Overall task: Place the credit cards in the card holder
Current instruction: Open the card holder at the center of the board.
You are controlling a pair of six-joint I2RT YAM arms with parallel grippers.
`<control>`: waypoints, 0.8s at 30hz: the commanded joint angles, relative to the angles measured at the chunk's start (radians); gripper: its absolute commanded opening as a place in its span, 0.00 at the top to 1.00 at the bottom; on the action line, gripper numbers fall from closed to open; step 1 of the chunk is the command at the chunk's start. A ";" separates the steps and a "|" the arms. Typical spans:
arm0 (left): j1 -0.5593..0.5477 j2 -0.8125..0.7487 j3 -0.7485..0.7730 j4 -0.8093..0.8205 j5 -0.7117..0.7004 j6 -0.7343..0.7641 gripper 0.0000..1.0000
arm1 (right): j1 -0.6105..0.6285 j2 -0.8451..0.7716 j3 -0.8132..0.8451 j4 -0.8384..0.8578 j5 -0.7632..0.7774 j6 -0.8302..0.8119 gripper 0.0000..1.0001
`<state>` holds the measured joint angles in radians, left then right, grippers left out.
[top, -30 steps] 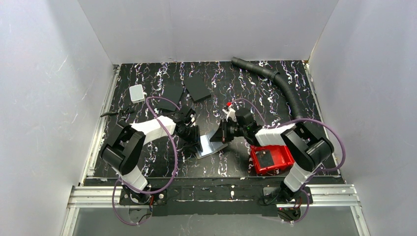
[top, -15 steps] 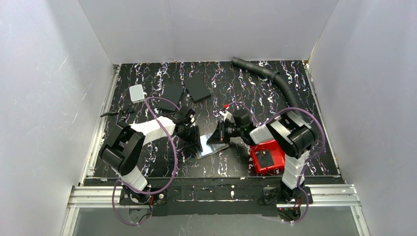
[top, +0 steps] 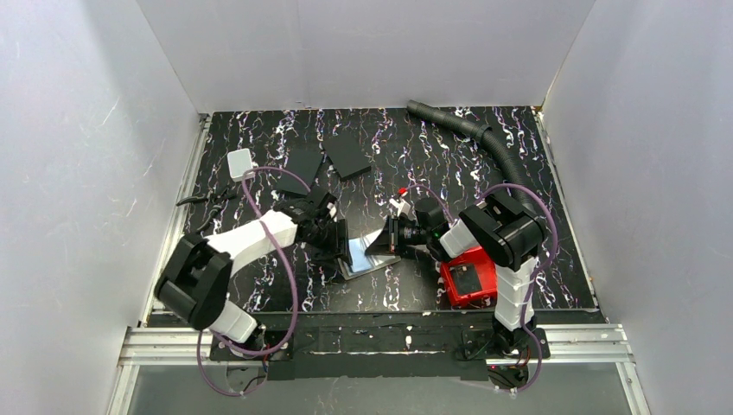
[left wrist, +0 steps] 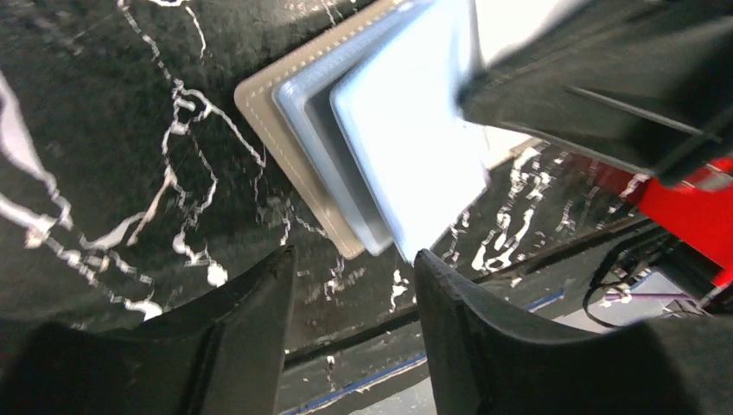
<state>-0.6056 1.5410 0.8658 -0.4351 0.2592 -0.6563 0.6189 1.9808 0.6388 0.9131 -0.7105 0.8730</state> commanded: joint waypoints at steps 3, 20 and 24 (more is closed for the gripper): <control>0.003 -0.213 0.053 -0.115 -0.006 0.005 0.46 | 0.007 0.027 -0.009 -0.085 0.077 -0.039 0.94; 0.019 0.019 -0.158 0.301 0.032 -0.115 0.81 | 0.008 -0.034 -0.017 -0.065 0.068 0.015 0.94; 0.035 0.104 -0.213 0.290 -0.032 -0.115 0.85 | -0.025 -0.048 -0.045 -0.070 0.057 0.000 0.95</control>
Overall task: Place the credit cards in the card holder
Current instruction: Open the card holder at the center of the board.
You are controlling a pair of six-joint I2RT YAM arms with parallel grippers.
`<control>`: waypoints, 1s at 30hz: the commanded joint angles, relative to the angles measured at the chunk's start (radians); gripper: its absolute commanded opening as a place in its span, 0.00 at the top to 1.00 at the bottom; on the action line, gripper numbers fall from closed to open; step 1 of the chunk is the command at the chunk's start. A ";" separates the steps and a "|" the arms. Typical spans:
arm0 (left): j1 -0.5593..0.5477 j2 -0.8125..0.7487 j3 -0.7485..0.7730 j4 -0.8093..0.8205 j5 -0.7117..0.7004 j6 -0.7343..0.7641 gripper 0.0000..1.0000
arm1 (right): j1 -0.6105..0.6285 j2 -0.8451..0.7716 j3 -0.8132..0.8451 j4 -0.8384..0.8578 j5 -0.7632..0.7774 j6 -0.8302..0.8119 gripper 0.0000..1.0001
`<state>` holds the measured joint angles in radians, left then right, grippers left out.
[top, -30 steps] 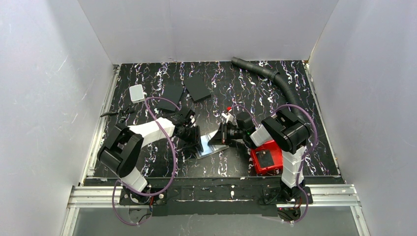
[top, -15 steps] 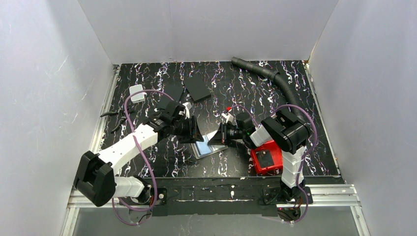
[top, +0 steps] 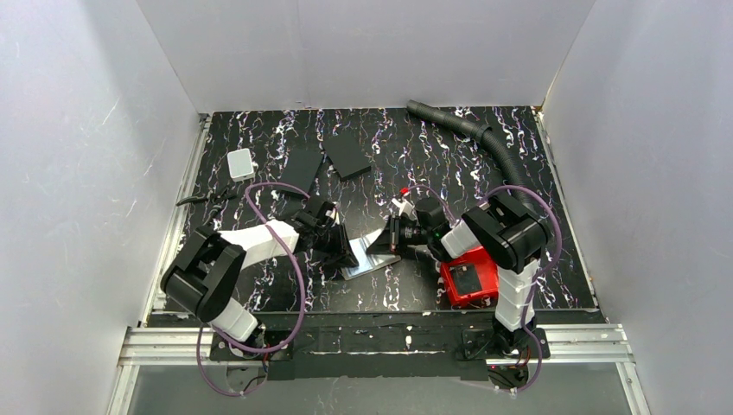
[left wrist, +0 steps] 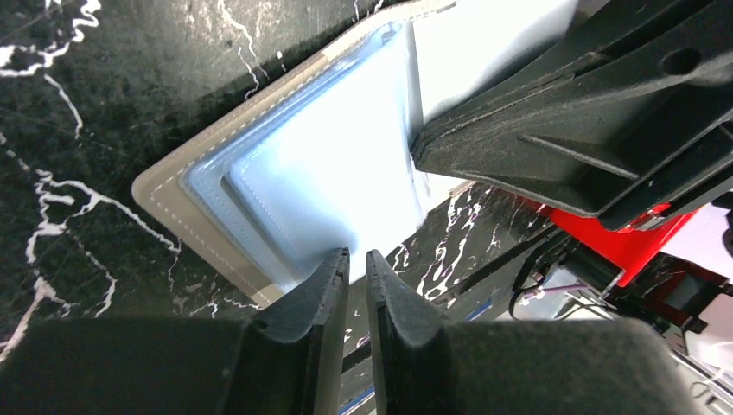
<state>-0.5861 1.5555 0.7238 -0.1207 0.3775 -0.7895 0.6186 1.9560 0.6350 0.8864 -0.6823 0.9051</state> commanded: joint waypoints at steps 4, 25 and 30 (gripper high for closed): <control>0.023 0.155 -0.097 -0.024 -0.168 0.024 0.88 | -0.051 -0.003 -0.073 -0.045 0.028 -0.064 0.95; 0.055 -0.168 0.046 -0.195 -0.009 0.110 0.66 | -0.059 -0.108 0.002 -0.262 0.032 -0.165 0.96; 0.054 -0.273 0.128 -0.189 0.073 0.078 0.58 | -0.052 -0.155 0.006 -0.251 0.022 -0.127 0.95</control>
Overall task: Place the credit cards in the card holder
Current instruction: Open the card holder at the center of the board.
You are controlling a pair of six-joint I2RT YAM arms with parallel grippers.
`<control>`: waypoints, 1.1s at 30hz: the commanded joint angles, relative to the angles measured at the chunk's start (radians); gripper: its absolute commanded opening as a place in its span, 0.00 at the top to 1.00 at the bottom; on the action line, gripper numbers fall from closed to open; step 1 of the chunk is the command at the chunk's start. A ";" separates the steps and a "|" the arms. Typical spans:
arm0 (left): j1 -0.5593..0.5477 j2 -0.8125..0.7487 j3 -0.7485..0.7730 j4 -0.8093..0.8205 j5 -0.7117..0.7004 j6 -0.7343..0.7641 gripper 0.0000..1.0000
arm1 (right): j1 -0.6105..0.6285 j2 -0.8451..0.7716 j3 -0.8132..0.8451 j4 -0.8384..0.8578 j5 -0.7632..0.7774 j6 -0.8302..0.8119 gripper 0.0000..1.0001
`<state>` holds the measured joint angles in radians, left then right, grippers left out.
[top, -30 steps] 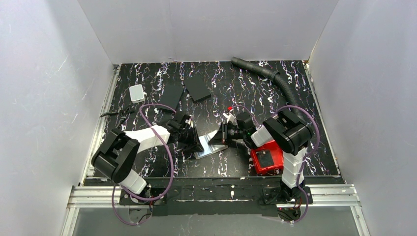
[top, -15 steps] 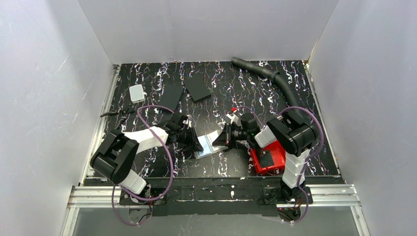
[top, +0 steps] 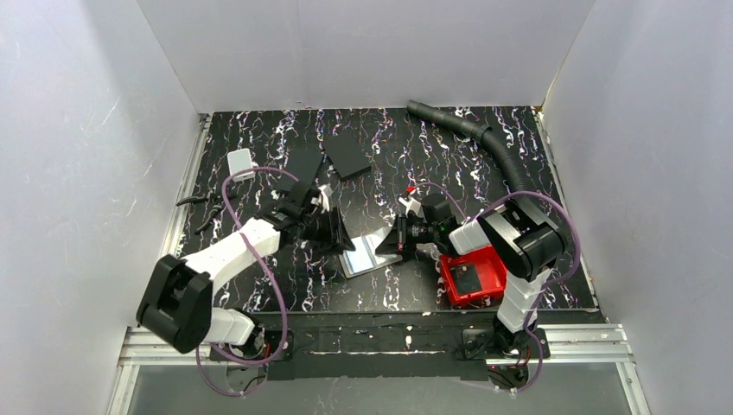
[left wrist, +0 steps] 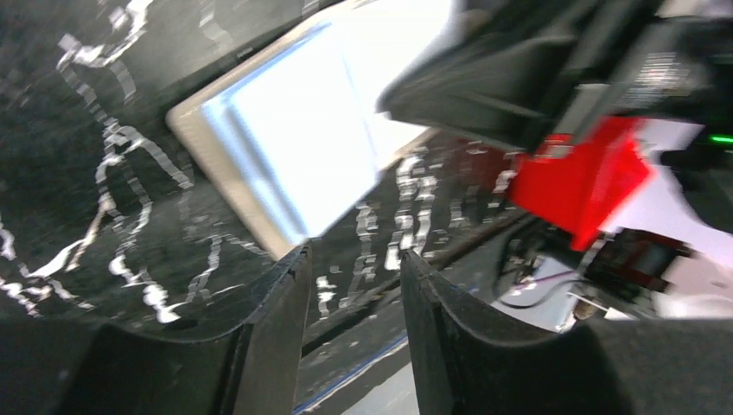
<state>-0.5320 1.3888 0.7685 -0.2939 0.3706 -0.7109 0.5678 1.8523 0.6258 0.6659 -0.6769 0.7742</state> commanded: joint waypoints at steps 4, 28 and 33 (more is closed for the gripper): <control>0.000 -0.135 0.096 0.037 0.121 -0.049 0.54 | 0.001 -0.085 0.035 -0.026 0.000 0.033 0.93; 0.001 0.277 -0.062 0.142 -0.052 -0.052 0.63 | -0.072 0.096 0.068 -0.090 0.046 -0.094 0.87; 0.002 0.270 -0.055 0.074 -0.123 -0.019 0.62 | -0.077 0.073 0.017 -0.071 0.060 -0.089 0.87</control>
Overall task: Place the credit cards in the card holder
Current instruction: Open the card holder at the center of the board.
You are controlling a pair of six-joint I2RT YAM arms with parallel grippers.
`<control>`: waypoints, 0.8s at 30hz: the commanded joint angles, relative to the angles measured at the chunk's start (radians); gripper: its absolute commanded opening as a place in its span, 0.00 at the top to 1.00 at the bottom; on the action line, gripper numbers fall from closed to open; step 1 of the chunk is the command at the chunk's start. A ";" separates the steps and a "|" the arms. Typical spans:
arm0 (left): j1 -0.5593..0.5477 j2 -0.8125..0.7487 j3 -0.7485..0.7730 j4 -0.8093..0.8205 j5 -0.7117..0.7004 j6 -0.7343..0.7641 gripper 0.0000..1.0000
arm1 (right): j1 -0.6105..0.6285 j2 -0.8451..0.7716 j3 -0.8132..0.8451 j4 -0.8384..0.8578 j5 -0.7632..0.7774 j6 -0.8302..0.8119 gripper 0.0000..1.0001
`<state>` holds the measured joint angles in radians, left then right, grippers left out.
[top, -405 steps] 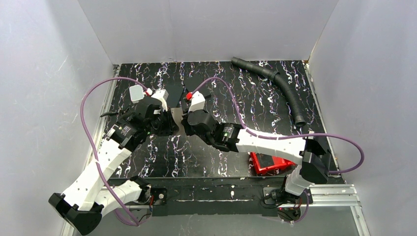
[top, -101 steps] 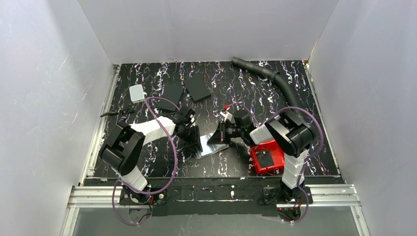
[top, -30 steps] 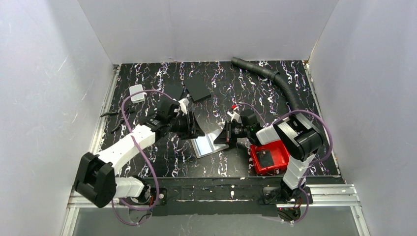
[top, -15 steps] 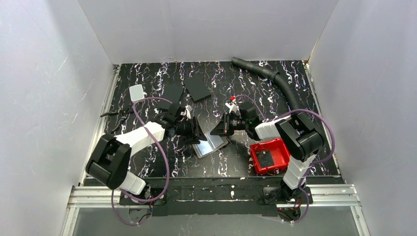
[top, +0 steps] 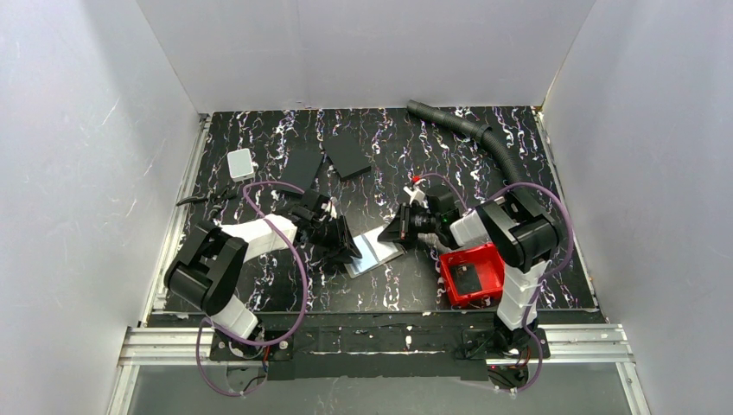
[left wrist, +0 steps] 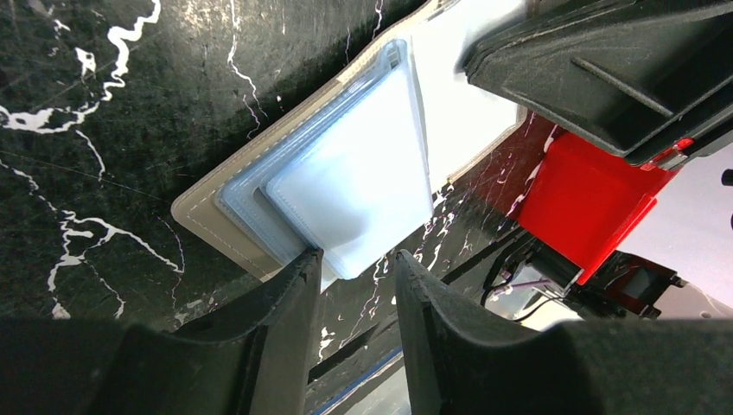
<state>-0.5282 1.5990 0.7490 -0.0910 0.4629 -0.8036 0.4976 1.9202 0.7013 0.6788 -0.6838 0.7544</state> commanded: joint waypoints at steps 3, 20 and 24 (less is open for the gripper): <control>-0.001 0.042 -0.025 -0.174 -0.250 0.098 0.62 | -0.008 -0.061 -0.038 -0.216 0.118 -0.132 0.84; -0.001 -0.048 0.026 -0.278 -0.239 0.172 0.57 | -0.011 -0.279 0.008 -0.418 0.128 -0.173 0.56; -0.001 -0.136 0.058 -0.326 -0.204 0.190 0.51 | -0.011 -0.333 0.042 -0.491 0.098 -0.175 0.50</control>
<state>-0.5365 1.5406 0.7849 -0.2653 0.3264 -0.6773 0.4847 1.6520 0.6979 0.3000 -0.5785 0.6029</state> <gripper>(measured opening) 0.460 0.475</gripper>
